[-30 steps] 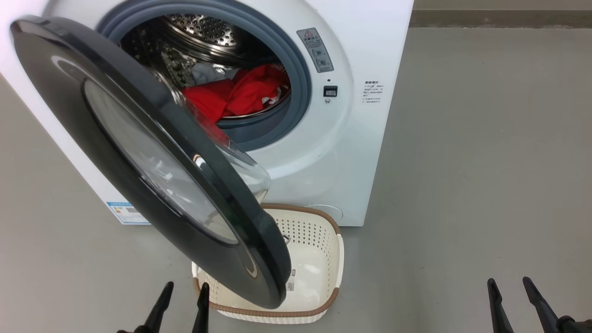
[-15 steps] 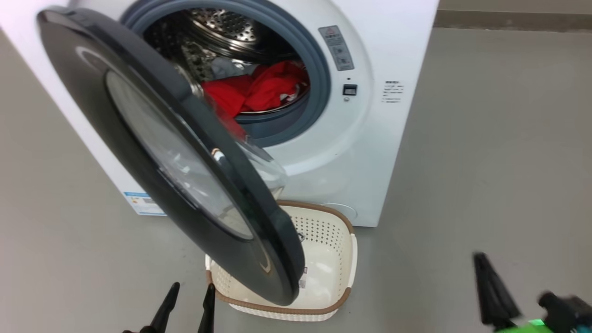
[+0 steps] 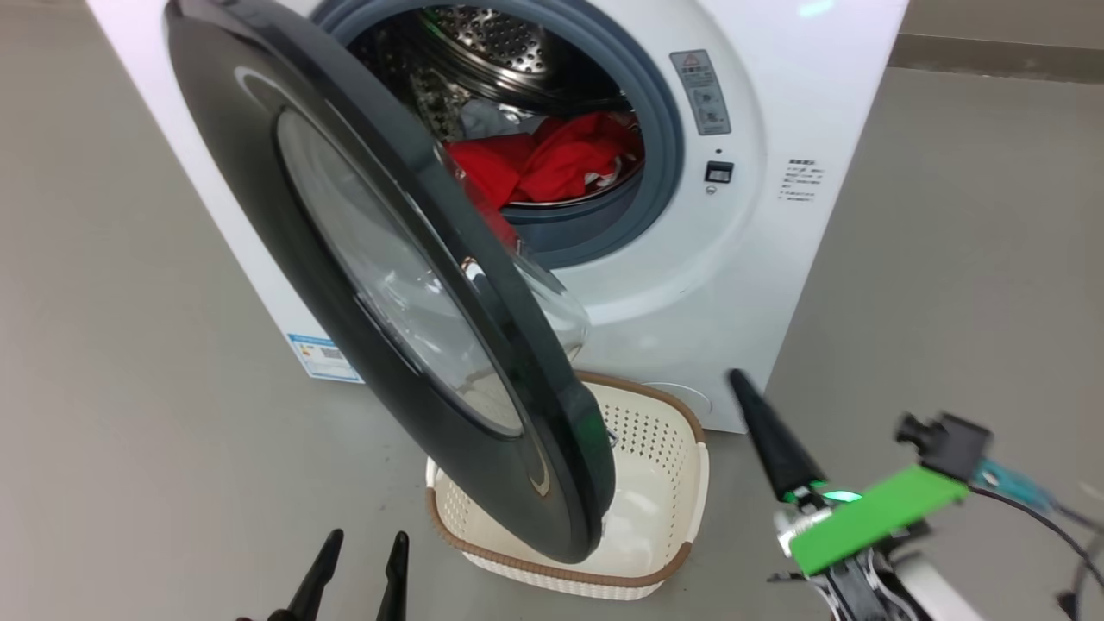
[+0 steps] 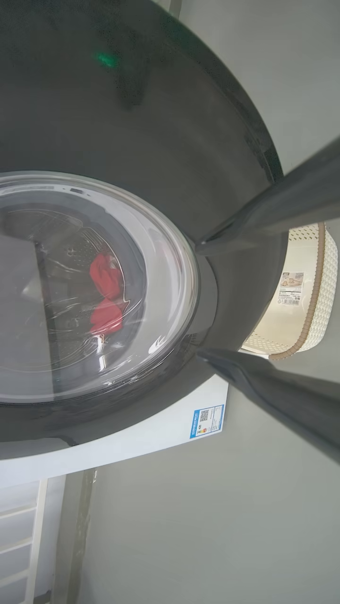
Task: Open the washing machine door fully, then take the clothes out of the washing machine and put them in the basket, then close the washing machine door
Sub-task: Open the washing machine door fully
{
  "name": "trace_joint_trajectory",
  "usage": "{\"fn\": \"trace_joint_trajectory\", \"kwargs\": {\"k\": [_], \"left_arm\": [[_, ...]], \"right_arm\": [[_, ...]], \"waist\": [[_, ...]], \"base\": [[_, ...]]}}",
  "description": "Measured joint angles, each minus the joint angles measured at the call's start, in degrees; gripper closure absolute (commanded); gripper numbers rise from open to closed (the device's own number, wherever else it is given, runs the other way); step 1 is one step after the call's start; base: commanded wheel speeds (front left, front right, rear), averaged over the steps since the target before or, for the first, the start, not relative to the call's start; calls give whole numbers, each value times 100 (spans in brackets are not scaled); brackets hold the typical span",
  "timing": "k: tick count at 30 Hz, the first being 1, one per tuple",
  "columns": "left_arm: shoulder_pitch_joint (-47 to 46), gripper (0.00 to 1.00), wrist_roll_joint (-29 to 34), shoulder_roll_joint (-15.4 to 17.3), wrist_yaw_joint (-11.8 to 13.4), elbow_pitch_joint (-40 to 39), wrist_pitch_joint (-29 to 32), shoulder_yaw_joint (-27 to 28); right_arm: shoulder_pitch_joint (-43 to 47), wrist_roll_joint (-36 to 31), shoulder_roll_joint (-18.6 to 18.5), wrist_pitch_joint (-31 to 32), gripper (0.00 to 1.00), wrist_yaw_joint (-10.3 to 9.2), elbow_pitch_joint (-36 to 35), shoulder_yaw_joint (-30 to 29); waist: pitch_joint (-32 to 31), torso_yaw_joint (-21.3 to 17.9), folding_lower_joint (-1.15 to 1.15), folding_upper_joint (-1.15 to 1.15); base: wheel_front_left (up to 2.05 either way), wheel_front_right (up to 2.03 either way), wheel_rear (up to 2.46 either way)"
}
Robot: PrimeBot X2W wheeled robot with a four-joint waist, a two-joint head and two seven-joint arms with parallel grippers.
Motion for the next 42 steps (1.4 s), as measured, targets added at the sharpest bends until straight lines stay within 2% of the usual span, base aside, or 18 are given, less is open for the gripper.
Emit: {"fn": "trace_joint_trajectory", "kwargs": {"k": [3,8,14,21,34,42], "left_arm": [[0,0,-1,1,0,2,1,-15],[-3,0,-53,1,7,-4,0,-81],[-19,0,-104,0,38,-22,1,-225],[-33,0,-213,0,44,-60,0,-286],[-21,0,-258,0,160,-88,1,-323],[89,0,-288,0,347,-208,0,-68]], "right_arm": [[-309,1084,-192,658,100,0,-82,350],[-650,2326,-281,1897,100,-1,-211,402],[-824,2947,-305,3264,100,-1,-43,203],[-909,2960,-227,4125,100,-1,192,10],[-644,2688,258,4725,100,-5,292,-177],[-567,2448,470,4960,100,-7,292,-73]], "waist": [[27,63,0,0],[120,131,0,0],[256,234,0,0],[344,440,0,0],[220,957,0,0],[129,1284,0,0]], "base": [[0,0,0],[0,0,0],[0,0,0],[0,0,0],[0,0,0],[0,0,0]]}}
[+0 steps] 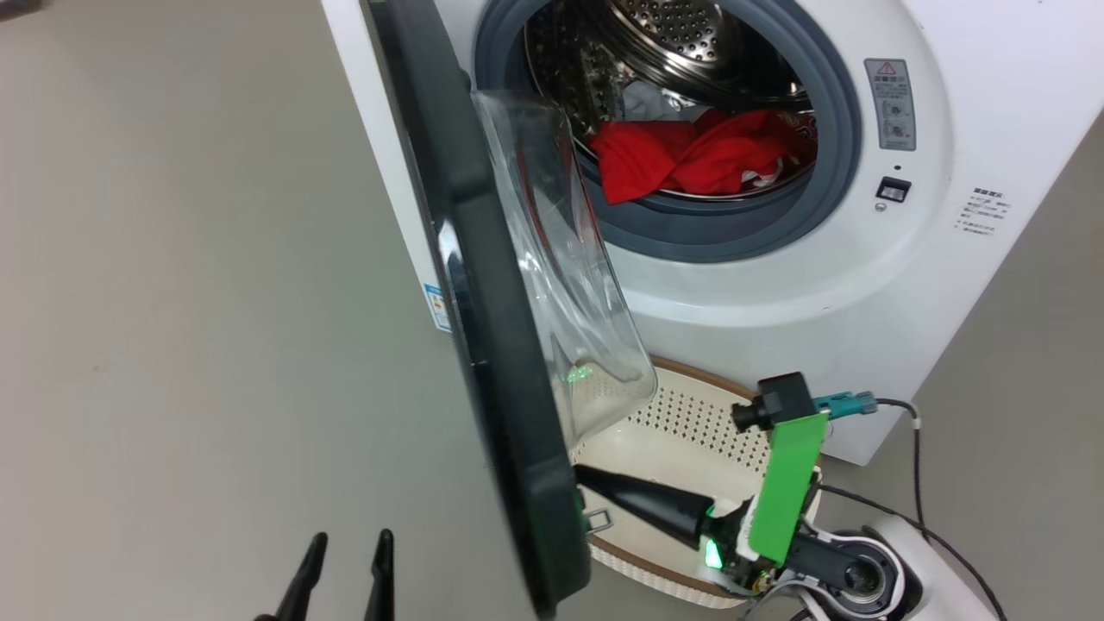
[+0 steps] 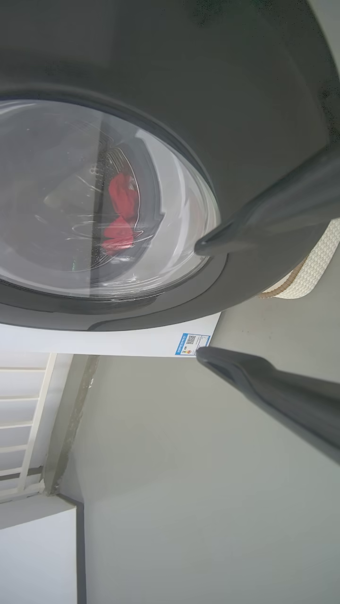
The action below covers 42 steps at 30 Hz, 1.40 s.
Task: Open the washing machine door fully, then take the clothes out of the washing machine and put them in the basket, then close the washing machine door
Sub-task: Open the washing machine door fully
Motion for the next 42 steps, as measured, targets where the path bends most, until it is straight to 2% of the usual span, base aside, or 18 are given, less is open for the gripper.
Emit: {"fn": "trace_joint_trajectory", "kwargs": {"k": [9,17,28,30,31,34,35,42], "left_arm": [[124,0,-124,0,149,-216,0,183],[130,0,-165,0,215,-311,0,224],[132,0,-163,0,213,-310,0,219],[132,0,-162,0,202,-301,0,215],[132,0,-155,0,190,-293,0,214],[131,0,-146,0,180,-254,0,207],[131,0,-141,1,137,-225,0,198],[122,0,-53,1,33,-124,0,162]], "right_arm": [[-179,-13,91,132,100,0,92,355],[-392,132,98,-44,100,0,91,791],[-415,68,104,-272,98,0,92,827],[-415,-24,104,-333,77,0,92,813],[-415,-81,112,-388,61,0,96,802],[-400,-343,134,-543,5,0,141,750],[-336,-448,120,-673,0,0,201,678],[64,-750,-141,-1243,0,0,383,461]], "waist": [[89,125,0,0],[127,166,0,0],[80,141,0,0],[69,133,0,0],[65,129,0,0],[50,116,0,0],[33,108,0,0],[-47,66,0,0]], "base": [[0,0,0],[0,0,0],[0,0,0],[0,0,0],[0,0,0],[0,0,0],[0,0,0],[0,0,0]]}}
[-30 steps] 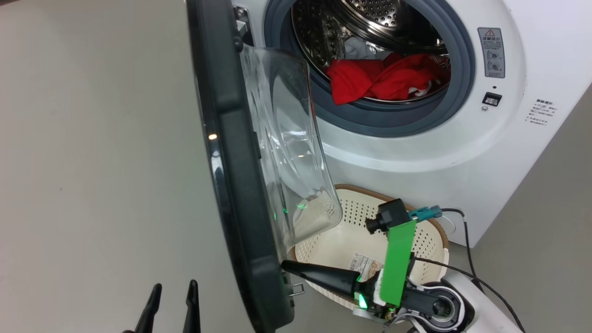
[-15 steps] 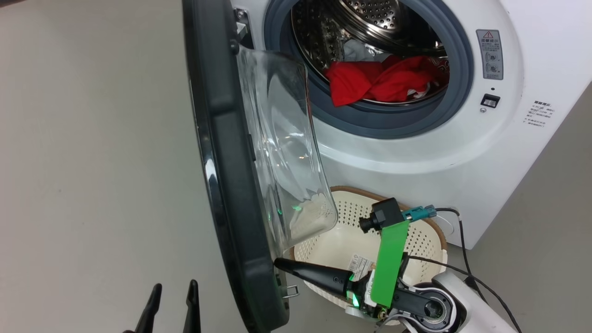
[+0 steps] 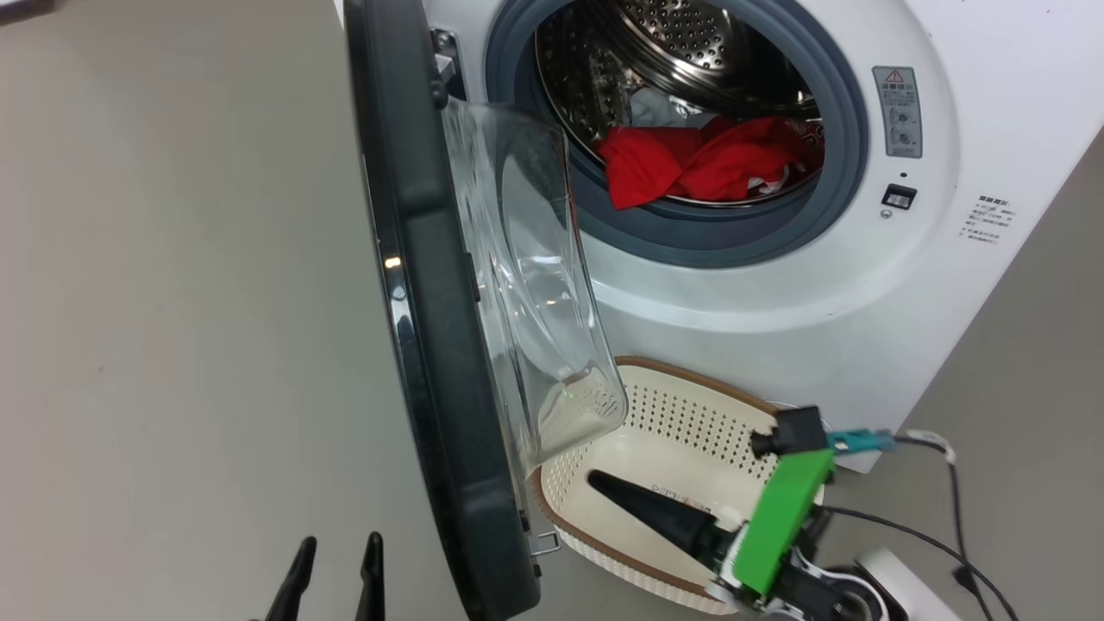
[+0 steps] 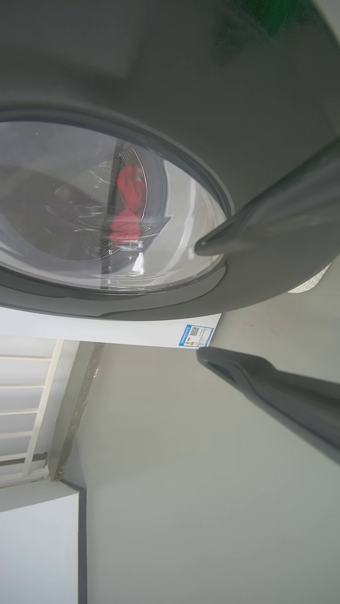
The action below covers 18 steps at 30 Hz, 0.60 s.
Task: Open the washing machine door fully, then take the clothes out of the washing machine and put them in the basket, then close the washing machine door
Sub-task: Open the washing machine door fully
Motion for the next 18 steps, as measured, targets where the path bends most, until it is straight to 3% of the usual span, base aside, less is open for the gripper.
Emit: {"fn": "trace_joint_trajectory", "kwargs": {"k": [9,18], "left_arm": [[-9,0,59,0,-103,151,0,-51],[-10,0,112,1,-158,246,0,-45]], "right_arm": [[420,-552,-472,-1089,0,0,304,30],[416,-1539,-975,-2839,0,1,660,755]], "waist": [[-106,-65,0,0],[-211,-121,0,0]], "base": [[0,0,0],[0,0,0]]}}
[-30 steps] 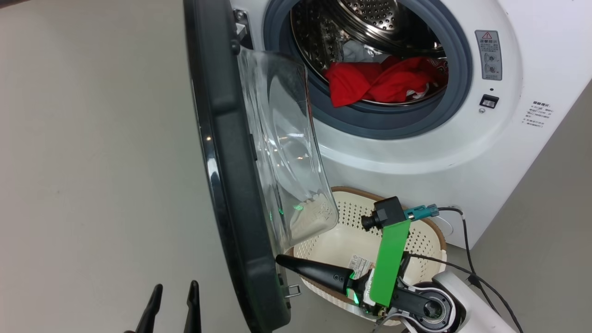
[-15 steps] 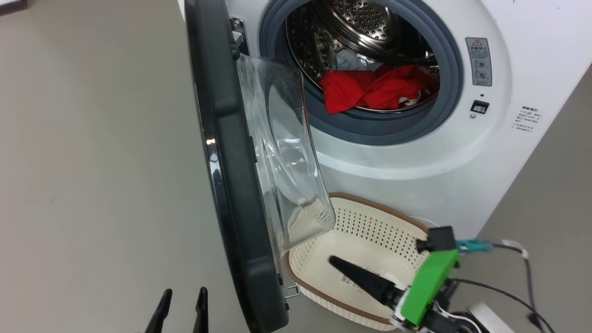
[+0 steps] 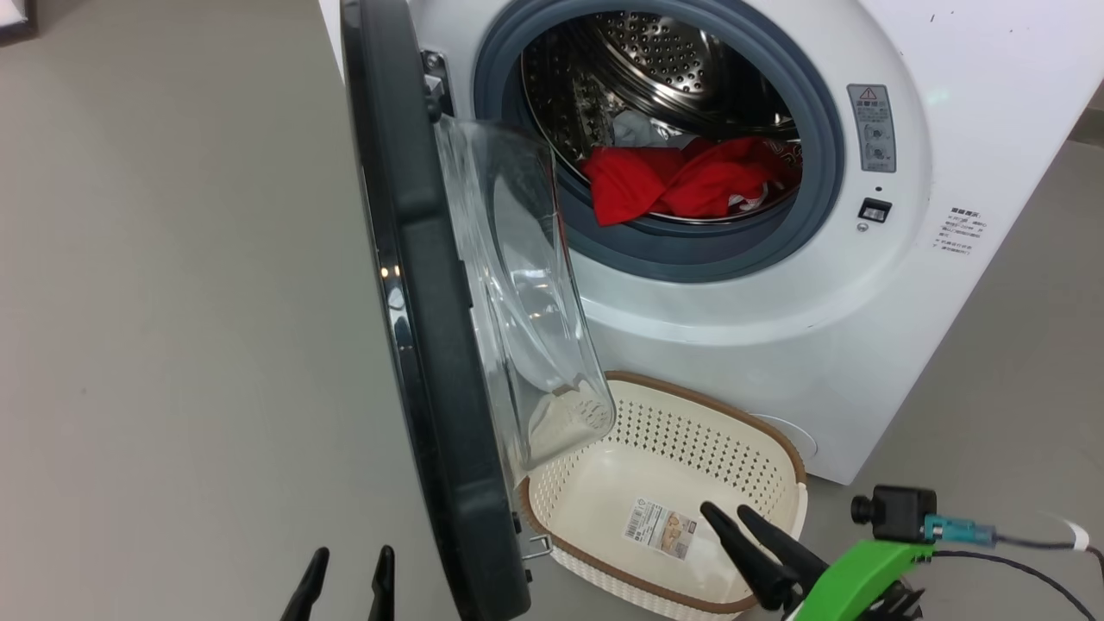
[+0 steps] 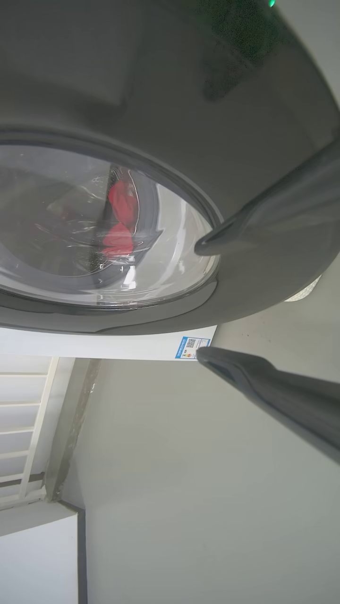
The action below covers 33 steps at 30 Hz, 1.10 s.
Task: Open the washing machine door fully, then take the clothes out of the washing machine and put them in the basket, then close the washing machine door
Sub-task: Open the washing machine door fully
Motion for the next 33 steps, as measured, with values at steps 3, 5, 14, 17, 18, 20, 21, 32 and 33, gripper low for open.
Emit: {"fn": "trace_joint_trajectory", "kwargs": {"k": [3,5,14,17,18,20,21,32,33], "left_arm": [[0,0,9,0,-38,18,0,3],[0,0,32,1,-38,29,0,5],[-3,0,32,0,-31,37,1,93],[-4,0,32,0,-30,37,1,118],[-5,0,33,0,-30,37,1,127],[-7,0,33,1,-30,37,1,152],[-7,0,34,0,-30,36,0,165],[-27,0,90,0,-32,36,1,236],[-28,0,90,0,-32,35,1,237]], "right_arm": [[-24,-272,-67,-628,0,0,182,342],[-57,-412,-115,-906,0,0,314,543],[-267,-1985,16,-1128,0,0,464,-253],[-114,-2863,201,-1128,0,0,292,-815],[-16,-3141,265,-1129,0,0,223,-977],[201,-3675,390,-1137,0,0,93,-1267],[309,-3913,455,-1137,0,0,16,-1422],[1014,-5414,904,-1146,0,5,-230,-2437],[1035,-5459,935,-1146,0,5,-231,-2470]], "waist": [[-25,-17,0,0],[-35,-20,0,0],[-14,-35,0,0],[-12,-28,0,0],[-12,-26,0,0],[-12,-24,0,0],[-14,-24,0,0],[-24,-20,0,0],[-24,-19,0,0]], "base": [[0,0,0],[0,0,0],[0,0,0],[0,0,0],[0,0,0],[0,0,0],[0,0,0],[0,0,0],[0,0,0]]}}
